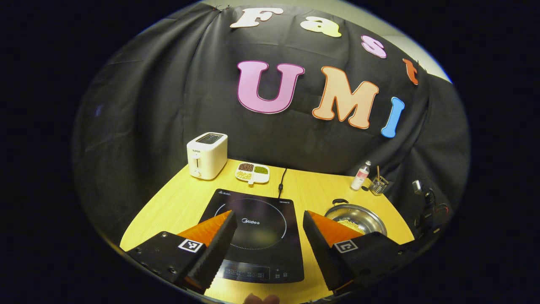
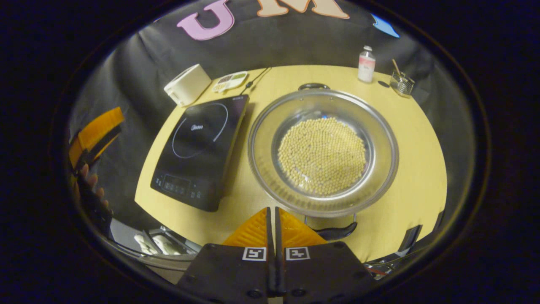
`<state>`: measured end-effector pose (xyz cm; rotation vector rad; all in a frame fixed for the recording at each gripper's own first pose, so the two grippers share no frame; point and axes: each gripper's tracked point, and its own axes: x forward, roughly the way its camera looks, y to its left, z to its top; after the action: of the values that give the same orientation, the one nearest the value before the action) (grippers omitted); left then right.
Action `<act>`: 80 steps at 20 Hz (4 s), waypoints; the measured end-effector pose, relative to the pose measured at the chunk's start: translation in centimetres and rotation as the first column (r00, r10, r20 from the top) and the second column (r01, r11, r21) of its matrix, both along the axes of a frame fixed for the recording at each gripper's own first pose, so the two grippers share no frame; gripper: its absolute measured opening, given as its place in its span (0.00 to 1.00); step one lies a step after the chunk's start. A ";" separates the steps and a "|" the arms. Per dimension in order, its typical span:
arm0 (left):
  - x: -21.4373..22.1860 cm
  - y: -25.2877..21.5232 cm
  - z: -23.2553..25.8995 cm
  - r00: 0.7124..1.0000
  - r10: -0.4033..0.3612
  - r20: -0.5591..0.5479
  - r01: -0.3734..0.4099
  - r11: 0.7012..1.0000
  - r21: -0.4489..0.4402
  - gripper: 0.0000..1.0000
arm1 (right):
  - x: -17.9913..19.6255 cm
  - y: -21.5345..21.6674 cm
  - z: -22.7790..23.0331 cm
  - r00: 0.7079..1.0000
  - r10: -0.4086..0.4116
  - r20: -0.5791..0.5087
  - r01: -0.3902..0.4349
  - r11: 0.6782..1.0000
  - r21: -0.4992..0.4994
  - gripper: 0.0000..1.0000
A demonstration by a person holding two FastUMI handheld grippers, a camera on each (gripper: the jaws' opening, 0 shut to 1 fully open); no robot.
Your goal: First push the handle of the pot to place it horizontally, then grasp the pot with both hands and set it on the induction cooktop.
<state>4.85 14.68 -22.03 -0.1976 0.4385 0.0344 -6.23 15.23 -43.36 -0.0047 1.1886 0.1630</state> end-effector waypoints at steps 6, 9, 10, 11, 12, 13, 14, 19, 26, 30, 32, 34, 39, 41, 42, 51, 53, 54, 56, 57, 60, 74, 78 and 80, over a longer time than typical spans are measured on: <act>0.0 0.6 -0.2 1.000 0.007 -0.005 -0.007 1.000 0.004 0.97 | -1.4 -1.9 -3.0 0.996 -0.033 -0.081 0.029 0.998 -0.047 0.00; 0.0 0.3 -0.3 1.000 -0.001 -0.010 0.001 1.000 -0.002 0.97 | -1.5 -2.9 -3.4 0.995 -0.045 -0.086 0.039 0.997 -0.065 0.03; 0.0 0.3 -0.2 1.000 -0.004 -0.007 0.004 1.000 0.000 0.97 | -1.5 -3.2 -3.3 0.995 -0.051 -0.085 0.045 0.997 -0.070 0.00; 0.0 0.2 -0.1 1.000 -0.008 -0.002 0.008 1.000 0.001 0.97 | -1.4 -3.6 -3.3 0.995 -0.051 -0.084 0.044 0.996 -0.079 0.03; 0.1 0.2 -0.1 1.000 -0.012 0.000 0.012 1.000 0.003 0.97 | -1.4 -4.1 -3.3 0.995 -0.052 -0.082 0.045 0.995 -0.090 0.03; 0.1 0.1 0.0 1.000 -0.017 0.002 0.017 1.000 0.003 0.97 | -1.4 -4.7 -3.2 0.995 -0.057 -0.079 0.049 0.994 -0.103 0.03; 0.1 0.1 0.1 1.000 -0.021 0.004 0.021 1.000 0.001 0.97 | -1.3 -5.3 -3.1 0.995 -0.066 -0.076 0.057 0.992 -0.113 0.03; 0.0 -0.7 0.1 0.999 -0.037 0.005 0.037 0.999 0.012 0.97 | -1.1 -8.2 -2.8 0.991 -0.120 -0.060 0.112 0.986 -0.123 0.03; -0.1 -3.8 0.6 1.000 0.002 -0.018 -0.001 0.998 0.060 0.96 | 0.0 -11.8 -3.0 0.995 -0.083 -0.064 0.078 0.994 -0.079 0.03; 0.2 -5.6 1.5 0.998 0.060 -0.013 -0.059 0.996 0.070 0.97 | 1.4 -13.8 -3.0 0.998 -0.025 -0.062 0.022 0.999 -0.050 0.03; 0.1 -6.4 1.7 0.996 0.093 -0.018 -0.091 0.993 0.077 0.97 | 2.0 -14.8 -3.2 0.998 0.010 -0.061 -0.013 0.999 -0.050 0.00; 0.0 -7.1 2.0 0.993 0.116 -0.018 -0.113 0.988 0.103 0.97 | 2.8 -15.6 -3.4 0.997 0.050 -0.059 -0.053 0.997 -0.050 0.03; -0.9 -9.1 2.2 0.987 0.155 -0.040 -0.147 0.979 0.142 0.97 | 4.9 -17.8 -3.8 0.990 0.134 -0.048 -0.137 0.989 -0.057 0.03; -1.2 -10.1 2.1 0.985 0.163 -0.057 -0.154 0.977 0.146 0.94 | 5.7 -18.6 -4.0 0.989 0.142 -0.044 -0.144 0.988 -0.051 0.03; -1.2 -10.5 2.3 0.985 0.164 -0.058 -0.154 0.976 0.152 0.97 | 6.0 -19.0 -4.1 0.989 0.141 -0.042 -0.143 0.989 -0.048 0.00; -1.1 -12.4 2.8 0.988 0.133 -0.079 -0.117 0.977 0.178 0.97 | 8.7 -21.1 -4.5 0.995 0.094 -0.026 -0.095 0.995 -0.040 0.02; -1.0 -12.5 3.0 0.989 0.123 -0.078 -0.107 0.977 0.185 0.97 | 9.1 -21.2 -4.5 0.996 0.081 -0.022 -0.082 0.996 -0.038 0.03; -1.0 -12.5 3.0 0.990 0.117 -0.078 -0.101 0.978 0.184 0.97 | 9.3 -21.4 -4.6 0.997 0.074 -0.019 -0.075 0.996 -0.041 0.03; -1.1 -12.7 2.9 0.992 0.101 -0.080 -0.086 0.981 0.172 0.97 | 9.7 -21.8 -4.8 0.998 0.056 -0.018 -0.057 0.997 -0.052 0.03; -1.0 -12.7 2.5 0.992 0.090 -0.086 -0.075 0.984 0.163 0.94 | 10.0 -22.0 -4.8 0.999 0.044 -0.014 -0.045 0.997 -0.062 0.02; -0.1 -12.5 1.5 0.994 0.044 -0.102 -0.031 0.992 0.125 0.97 | 10.6 -22.7 -4.9 1.000 -0.004 -0.005 0.003 0.995 -0.099 0.02; 3.9 -14.0 -7.4 0.889 -0.349 -0.295 0.335 0.937 -0.100 0.97 | 9.5 -23.1 1.1 0.929 -0.348 0.127 0.366 0.914 -0.173 0.34; 5.5 -13.8 -9.9 0.858 -0.366 -0.361 0.360 0.929 -0.087 0.97 | 10.6 -22.2 0.9 0.933 -0.340 0.114 0.354 0.925 -0.141 0.86; 5.7 -14.1 -11.1 0.846 -0.364 -0.390 0.348 0.930 -0.114 0.97 | 11.3 -21.9 0.3 0.938 -0.332 0.097 0.342 0.932 -0.123 0.82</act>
<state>10.59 0.56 -33.12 -0.1431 0.8884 -0.3069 5.12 -6.62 -43.06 0.0716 1.1057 -0.2217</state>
